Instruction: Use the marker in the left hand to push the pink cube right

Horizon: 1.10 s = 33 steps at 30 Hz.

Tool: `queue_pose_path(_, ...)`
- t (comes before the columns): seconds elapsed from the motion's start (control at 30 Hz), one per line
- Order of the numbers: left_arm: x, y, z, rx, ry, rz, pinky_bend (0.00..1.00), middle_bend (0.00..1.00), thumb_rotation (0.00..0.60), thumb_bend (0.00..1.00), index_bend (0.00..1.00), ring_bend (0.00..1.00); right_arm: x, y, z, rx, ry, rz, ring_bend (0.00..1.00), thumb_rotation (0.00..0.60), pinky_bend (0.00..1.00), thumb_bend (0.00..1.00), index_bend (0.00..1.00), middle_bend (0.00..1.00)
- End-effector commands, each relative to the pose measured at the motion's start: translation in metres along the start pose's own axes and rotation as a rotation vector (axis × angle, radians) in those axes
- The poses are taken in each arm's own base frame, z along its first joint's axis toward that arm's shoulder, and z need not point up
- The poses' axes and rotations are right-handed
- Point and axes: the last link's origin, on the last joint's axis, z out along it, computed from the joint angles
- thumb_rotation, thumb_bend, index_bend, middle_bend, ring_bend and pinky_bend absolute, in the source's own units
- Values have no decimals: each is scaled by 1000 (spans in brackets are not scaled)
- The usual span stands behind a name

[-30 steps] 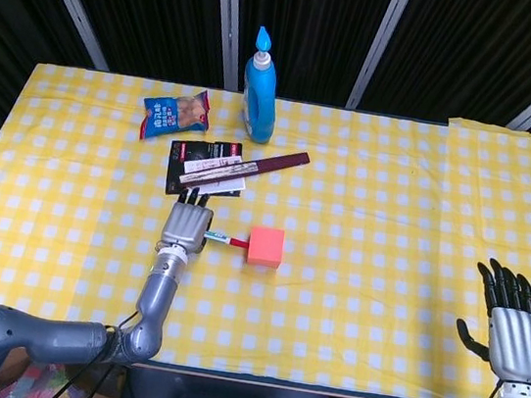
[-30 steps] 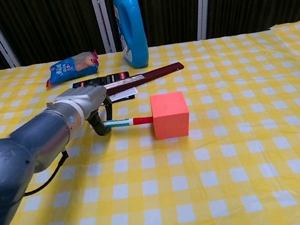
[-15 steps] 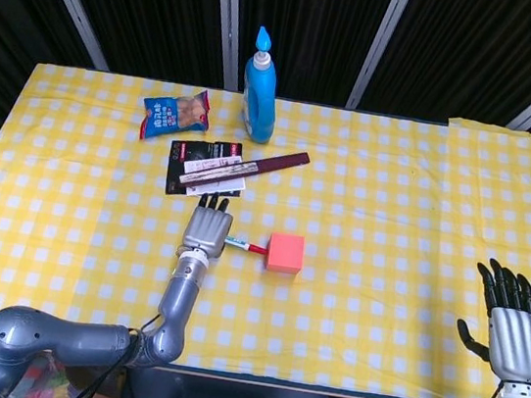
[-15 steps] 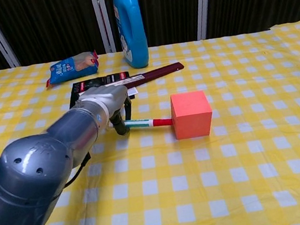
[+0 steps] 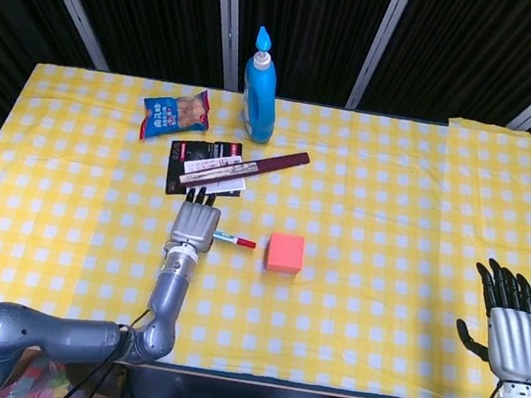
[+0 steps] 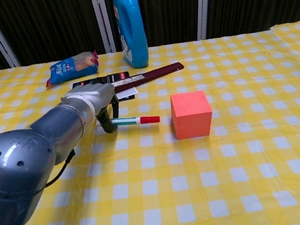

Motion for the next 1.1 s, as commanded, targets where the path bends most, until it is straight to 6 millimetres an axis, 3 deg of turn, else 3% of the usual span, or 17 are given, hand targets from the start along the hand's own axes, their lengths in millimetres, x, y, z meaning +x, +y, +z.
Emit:
queue_pose_path(0.03, 1, 7, 0, -14, 0, -1, 76, 118, 600, 450, 589, 0, 0, 0, 0, -1, 1, -1, 0, 600, 0, 378, 0, 0)
queue_pose_path(0.8, 3, 88, 3, -109, -3, -2, 76, 118, 600, 450, 587, 0, 0, 2, 0, -8, -2, -13, 0, 600, 0, 379, 0, 0)
queue_pose_path(1.1, 1, 106, 1, -131, -12, -14, 76, 119, 600, 450, 588, 0, 0, 2, 0, -6, -2, -14, 0, 600, 0, 379, 0, 0)
